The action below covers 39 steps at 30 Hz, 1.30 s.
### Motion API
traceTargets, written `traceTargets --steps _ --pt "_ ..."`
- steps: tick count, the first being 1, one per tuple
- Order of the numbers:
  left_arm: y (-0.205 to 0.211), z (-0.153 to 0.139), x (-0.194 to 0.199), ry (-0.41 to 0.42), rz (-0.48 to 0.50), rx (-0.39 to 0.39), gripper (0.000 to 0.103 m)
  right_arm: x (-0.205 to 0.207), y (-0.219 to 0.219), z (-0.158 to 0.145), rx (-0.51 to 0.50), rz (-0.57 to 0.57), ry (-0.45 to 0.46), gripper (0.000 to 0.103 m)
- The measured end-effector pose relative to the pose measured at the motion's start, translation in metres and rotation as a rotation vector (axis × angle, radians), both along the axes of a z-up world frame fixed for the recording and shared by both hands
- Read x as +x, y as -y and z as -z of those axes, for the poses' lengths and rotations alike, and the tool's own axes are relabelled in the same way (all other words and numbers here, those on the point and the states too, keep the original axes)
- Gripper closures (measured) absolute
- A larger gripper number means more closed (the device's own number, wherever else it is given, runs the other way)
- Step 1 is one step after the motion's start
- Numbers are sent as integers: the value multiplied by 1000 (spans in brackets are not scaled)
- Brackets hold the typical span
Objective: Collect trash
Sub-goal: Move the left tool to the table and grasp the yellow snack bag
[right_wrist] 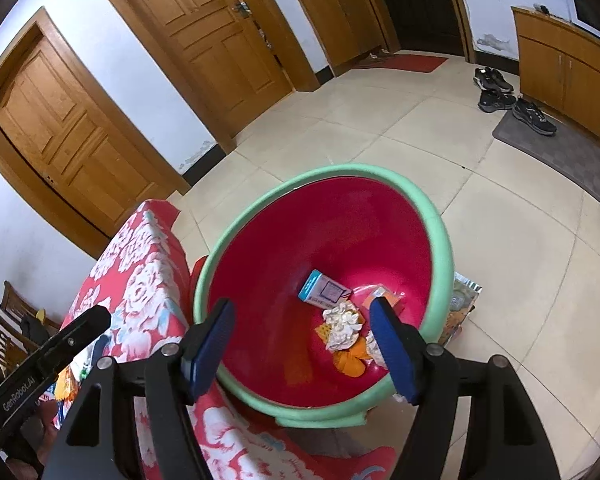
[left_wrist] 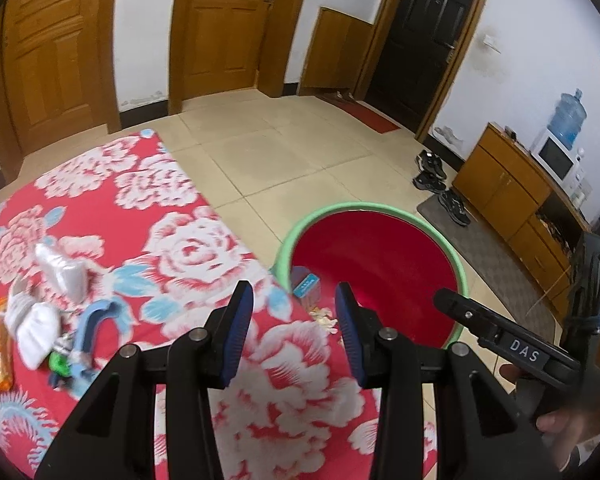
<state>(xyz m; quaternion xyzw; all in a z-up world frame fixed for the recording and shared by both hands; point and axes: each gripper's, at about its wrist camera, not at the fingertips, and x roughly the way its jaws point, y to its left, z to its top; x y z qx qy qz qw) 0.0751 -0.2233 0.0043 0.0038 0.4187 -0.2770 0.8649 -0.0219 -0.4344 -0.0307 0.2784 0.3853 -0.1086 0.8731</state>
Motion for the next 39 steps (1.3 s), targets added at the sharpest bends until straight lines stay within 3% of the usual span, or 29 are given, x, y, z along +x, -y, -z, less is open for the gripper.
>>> traceTargets --steps 27,39 --pt "-153 -8 1 38 -295 8 60 12 -91 -17 -24 -166 4 24" --pt "-211 3 13 38 -413 76 60 29 -130 -19 -52 -237 -13 22"
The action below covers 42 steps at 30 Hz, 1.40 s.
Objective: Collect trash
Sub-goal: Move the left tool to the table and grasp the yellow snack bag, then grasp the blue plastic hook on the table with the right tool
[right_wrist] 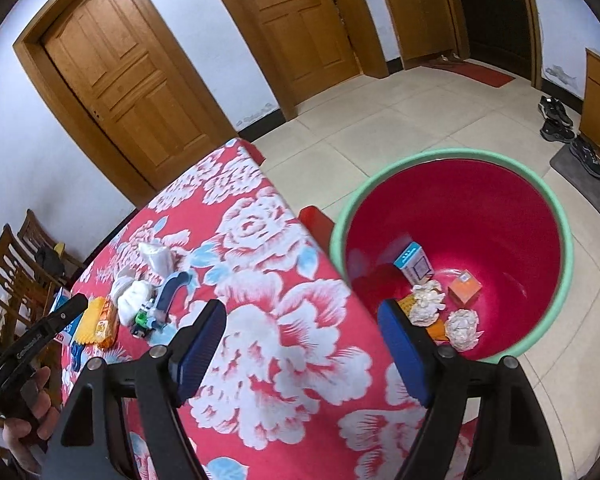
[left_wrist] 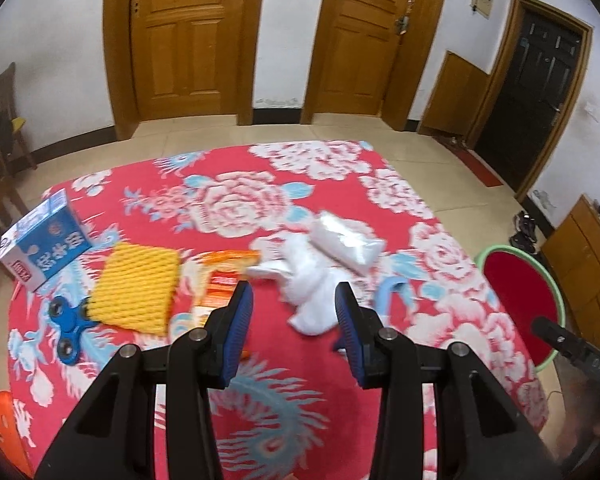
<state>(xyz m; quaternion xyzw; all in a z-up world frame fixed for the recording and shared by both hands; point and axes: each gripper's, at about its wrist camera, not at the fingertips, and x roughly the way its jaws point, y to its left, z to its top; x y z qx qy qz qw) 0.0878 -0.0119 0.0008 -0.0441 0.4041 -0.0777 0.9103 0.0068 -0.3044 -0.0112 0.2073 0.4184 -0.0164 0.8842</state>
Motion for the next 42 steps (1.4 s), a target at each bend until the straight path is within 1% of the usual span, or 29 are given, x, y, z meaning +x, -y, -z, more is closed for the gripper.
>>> traceTargets --steps 6,11,16,20,29,31,32,33,37,42 --pt "-22 17 10 -35 -52 37 60 5 -11 2 -14 -18 -15 21" --pt "-29 32 19 -68 -62 60 60 10 -20 5 -17 -27 -31 19" --pt "-31 43 24 -97 -56 51 60 14 -31 6 -31 -43 -38 17" --pt "-31 49 26 -97 -61 57 60 19 -40 7 -41 -61 -42 16" --pt "-36 62 34 -123 -71 19 60 37 -68 6 -75 -121 -48 16" --pt "-37 63 34 -114 -77 16 61 42 -75 7 -83 -135 -49 16" --pt "-37 63 34 -113 -74 15 64 44 -79 7 -87 -143 -50 16" --pt "-37 63 34 -109 -74 13 64 47 -82 7 -90 -150 -51 16" --pt "-40 61 32 -99 -79 -6 65 59 -100 8 -102 -186 -51 16" --pt "-46 51 27 -62 -96 -28 65 74 -120 12 -116 -224 -58 16"
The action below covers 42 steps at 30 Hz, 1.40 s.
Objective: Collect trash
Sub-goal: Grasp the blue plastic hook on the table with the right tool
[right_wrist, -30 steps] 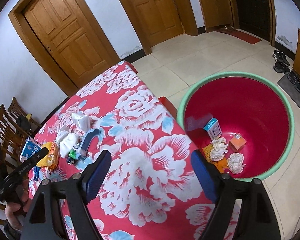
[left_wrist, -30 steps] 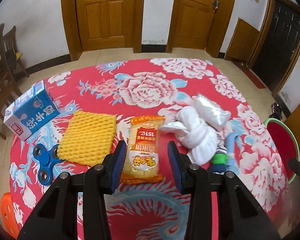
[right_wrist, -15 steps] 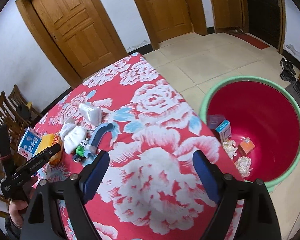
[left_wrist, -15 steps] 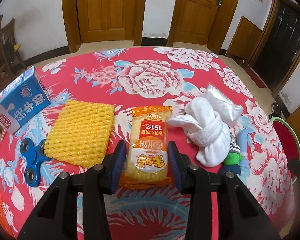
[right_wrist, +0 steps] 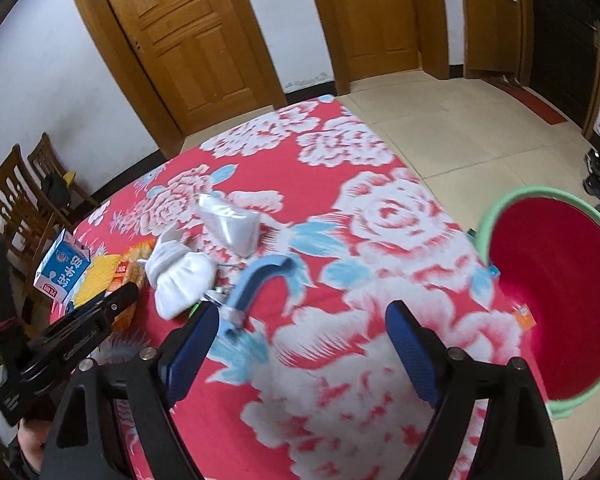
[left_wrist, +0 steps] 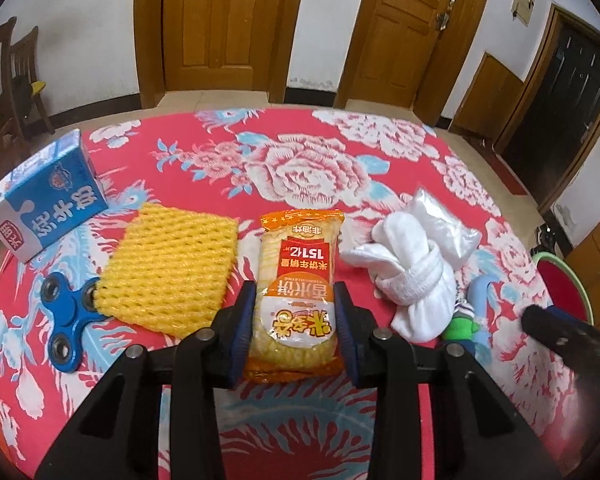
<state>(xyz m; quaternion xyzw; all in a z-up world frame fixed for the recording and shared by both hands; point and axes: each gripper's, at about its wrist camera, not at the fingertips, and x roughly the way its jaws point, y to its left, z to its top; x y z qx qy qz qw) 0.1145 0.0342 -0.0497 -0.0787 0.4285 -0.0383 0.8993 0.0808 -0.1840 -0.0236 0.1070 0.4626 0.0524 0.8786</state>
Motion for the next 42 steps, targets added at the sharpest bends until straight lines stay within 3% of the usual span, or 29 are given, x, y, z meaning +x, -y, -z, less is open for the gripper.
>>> traceTargets --steps 14,27,31,36,42 --pt "-10 -4 -5 35 -16 -41 65 31 -31 18 11 -36 -53 54" --pt "-9 -5 -5 42 -9 -54 65 46 -28 22 92 -5 -62 56" --pt "-9 -5 -6 43 -7 -54 65 51 -32 23 42 2 -54 67" --pt "-9 -6 -6 46 -5 -52 65 50 -35 23 28 -21 -47 91" --pt "-5 -10 -10 54 -1 -43 65 36 -30 16 48 -37 -5 92"
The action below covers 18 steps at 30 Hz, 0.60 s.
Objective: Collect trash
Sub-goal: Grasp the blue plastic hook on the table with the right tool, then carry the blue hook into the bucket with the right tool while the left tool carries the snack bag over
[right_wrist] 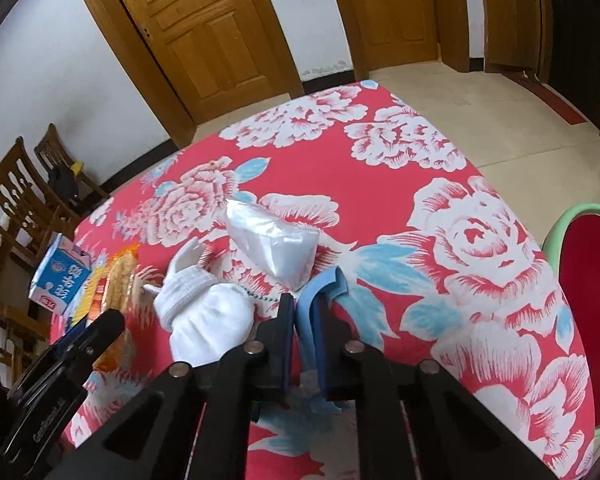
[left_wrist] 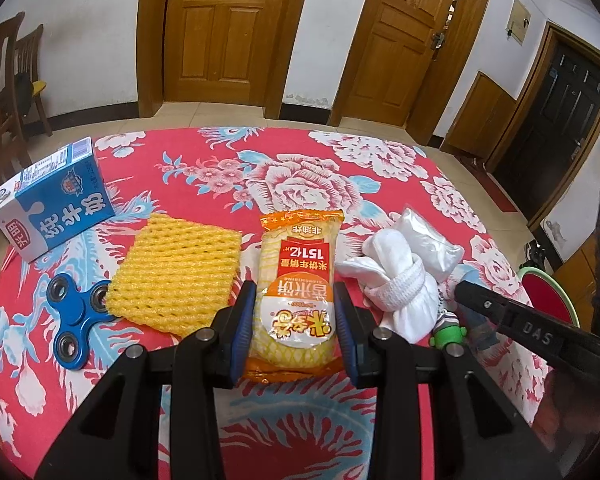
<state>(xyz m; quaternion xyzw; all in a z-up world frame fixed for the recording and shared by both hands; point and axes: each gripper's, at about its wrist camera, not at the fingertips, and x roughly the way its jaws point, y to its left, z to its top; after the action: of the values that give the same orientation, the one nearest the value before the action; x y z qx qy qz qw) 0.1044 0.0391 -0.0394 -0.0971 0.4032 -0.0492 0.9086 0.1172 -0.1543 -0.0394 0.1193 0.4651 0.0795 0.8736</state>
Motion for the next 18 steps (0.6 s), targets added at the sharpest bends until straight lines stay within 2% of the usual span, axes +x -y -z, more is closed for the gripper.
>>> traceTargets --steps 9,18 --pt "16 -15 -12 11 36 -6 65 -32 26 -24 33 20 73 92" --pt "48 -30 -25 18 107 -16 65 -61 72 -37 68 101 106 92"
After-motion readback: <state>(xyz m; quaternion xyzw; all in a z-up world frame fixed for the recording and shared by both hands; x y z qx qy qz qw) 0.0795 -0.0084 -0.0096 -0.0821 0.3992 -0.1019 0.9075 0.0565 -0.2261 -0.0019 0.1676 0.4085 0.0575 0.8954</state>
